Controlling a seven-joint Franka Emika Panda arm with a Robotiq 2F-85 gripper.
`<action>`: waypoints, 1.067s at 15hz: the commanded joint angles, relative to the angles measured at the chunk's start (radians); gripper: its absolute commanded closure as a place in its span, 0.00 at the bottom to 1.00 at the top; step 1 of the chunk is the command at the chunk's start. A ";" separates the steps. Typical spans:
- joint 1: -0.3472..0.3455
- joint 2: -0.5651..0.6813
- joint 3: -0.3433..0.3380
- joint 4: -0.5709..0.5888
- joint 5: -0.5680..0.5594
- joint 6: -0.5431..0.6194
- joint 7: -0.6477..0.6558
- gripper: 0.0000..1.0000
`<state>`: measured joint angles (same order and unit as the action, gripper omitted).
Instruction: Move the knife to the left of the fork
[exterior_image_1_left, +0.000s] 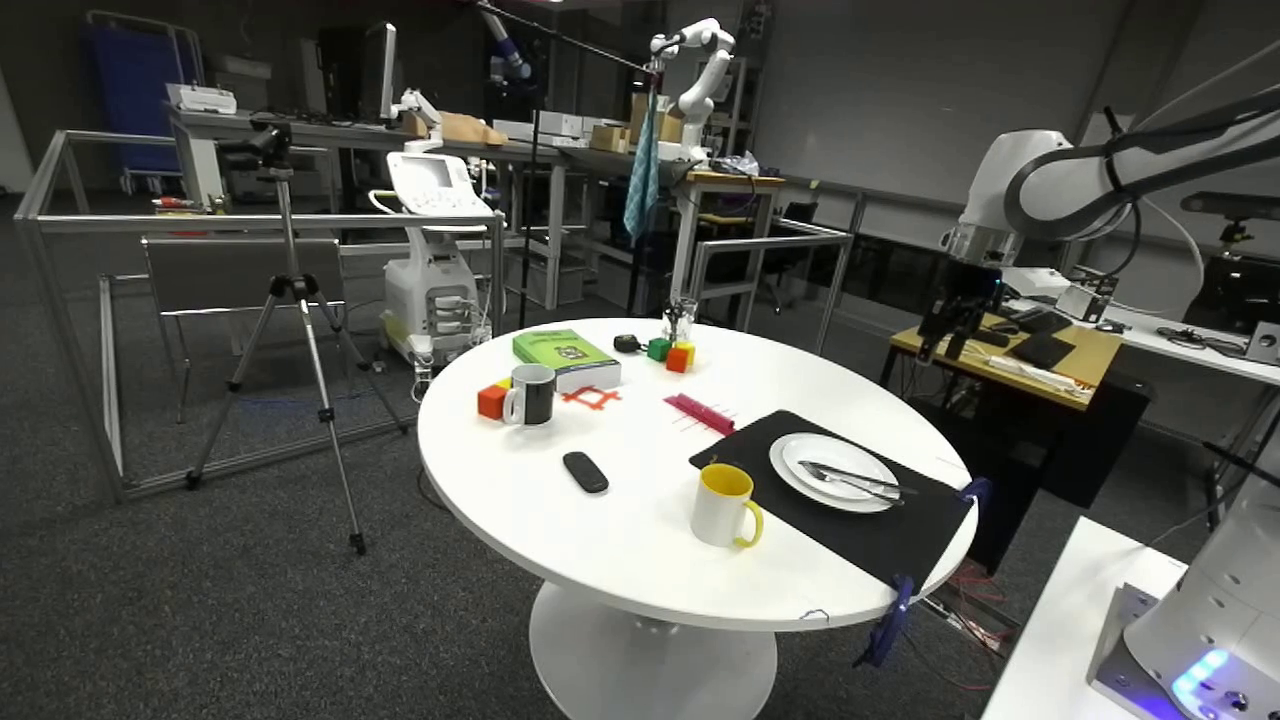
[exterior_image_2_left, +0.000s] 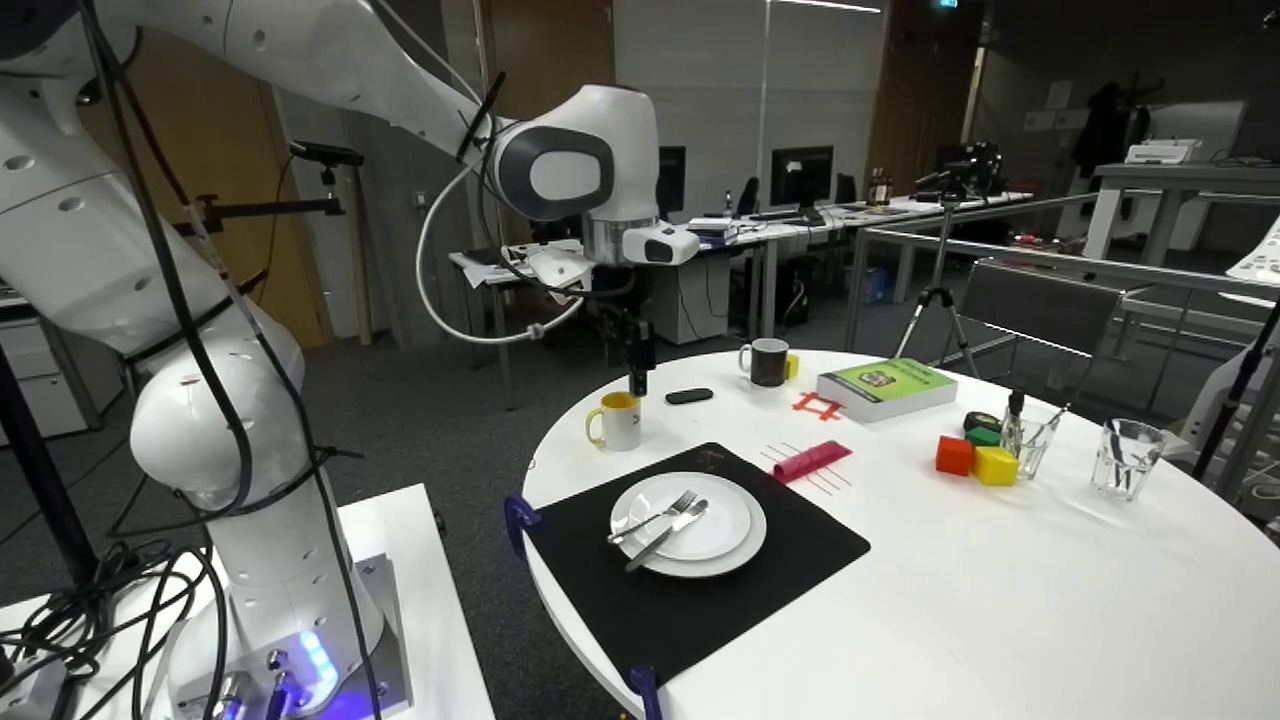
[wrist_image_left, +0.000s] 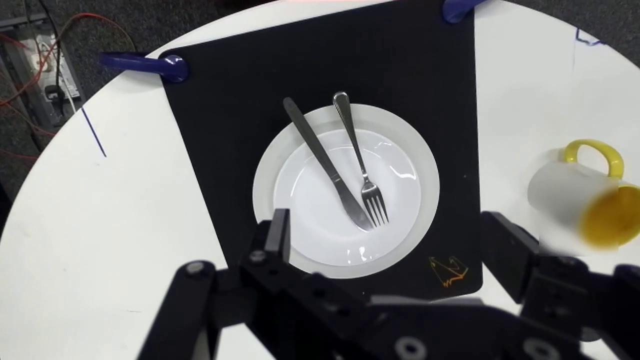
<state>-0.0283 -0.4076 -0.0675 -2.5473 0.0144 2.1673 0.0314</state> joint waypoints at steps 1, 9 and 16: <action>-0.009 0.005 0.008 0.005 0.005 -0.002 -0.004 0.00; -0.012 0.032 0.042 -0.051 -0.154 0.184 -0.059 0.00; -0.009 0.125 0.035 -0.088 -0.261 0.386 -0.143 0.00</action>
<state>-0.0276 -0.3152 -0.0333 -2.6262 -0.2147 2.4981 -0.0537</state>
